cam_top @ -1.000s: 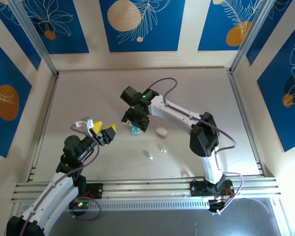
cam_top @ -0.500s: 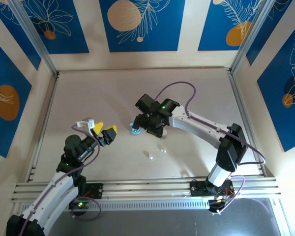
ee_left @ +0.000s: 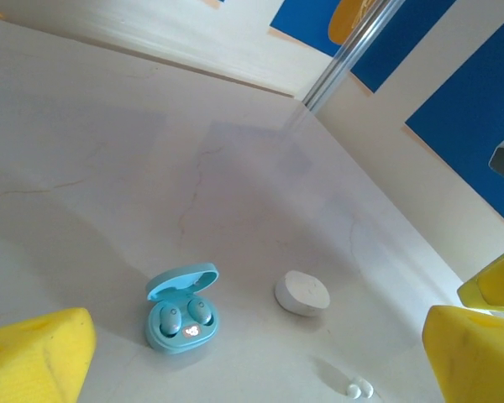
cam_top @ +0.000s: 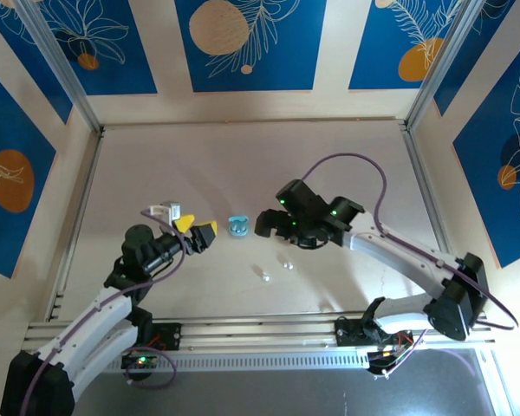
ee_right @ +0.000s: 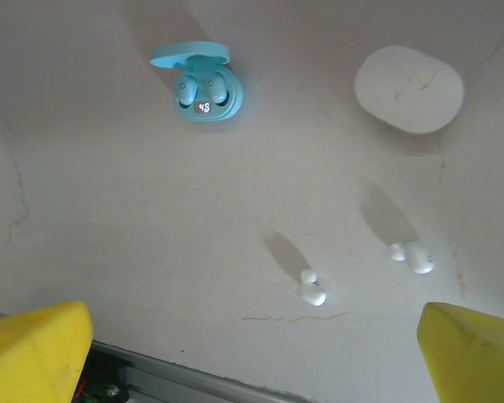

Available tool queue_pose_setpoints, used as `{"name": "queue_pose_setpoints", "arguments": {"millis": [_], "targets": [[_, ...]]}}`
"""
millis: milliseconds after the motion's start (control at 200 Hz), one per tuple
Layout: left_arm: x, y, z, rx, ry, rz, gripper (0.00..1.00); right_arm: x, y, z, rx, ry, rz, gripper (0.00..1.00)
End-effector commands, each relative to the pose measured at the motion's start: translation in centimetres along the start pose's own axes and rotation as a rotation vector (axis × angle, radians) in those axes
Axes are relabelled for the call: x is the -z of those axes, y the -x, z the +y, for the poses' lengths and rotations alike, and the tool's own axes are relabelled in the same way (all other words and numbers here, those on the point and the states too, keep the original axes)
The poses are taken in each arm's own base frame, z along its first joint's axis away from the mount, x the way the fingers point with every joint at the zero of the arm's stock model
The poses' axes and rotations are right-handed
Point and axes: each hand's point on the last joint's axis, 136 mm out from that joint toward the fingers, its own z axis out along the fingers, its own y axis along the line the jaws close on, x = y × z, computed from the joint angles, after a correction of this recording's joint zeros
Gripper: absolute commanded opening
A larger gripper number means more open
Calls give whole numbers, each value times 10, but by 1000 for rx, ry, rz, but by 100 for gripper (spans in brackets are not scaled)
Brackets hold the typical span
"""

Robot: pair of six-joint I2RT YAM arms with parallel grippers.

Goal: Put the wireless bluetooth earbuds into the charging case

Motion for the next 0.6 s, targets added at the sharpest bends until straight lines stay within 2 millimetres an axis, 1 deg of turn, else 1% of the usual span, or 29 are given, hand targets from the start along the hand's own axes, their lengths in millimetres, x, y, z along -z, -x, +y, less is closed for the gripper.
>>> {"name": "queue_pose_setpoints", "arguments": {"millis": [0, 110, 245, 430, 525, 595], "targets": [[-2, 7, -13, -51, -2, 47, 100, 12, 11, 13, 97, 173, -51, 99], [-7, -9, -11, -30, 48, 121, 100, 20, 21, 8, 100, 260, -70, 99], [-14, -34, -4, 63, 78, 206, 100, 24, 30, 3, 112, 320, -76, 99], [-17, -52, 5, 117, 126, 292, 98, 24, 37, 8, 138, 413, -73, 99], [-21, -60, 8, 140, 134, 331, 94, 23, 42, 10, 151, 434, -84, 99], [-24, -66, 9, 159, 129, 360, 88, 20, 45, 13, 154, 450, -80, 99]]}}
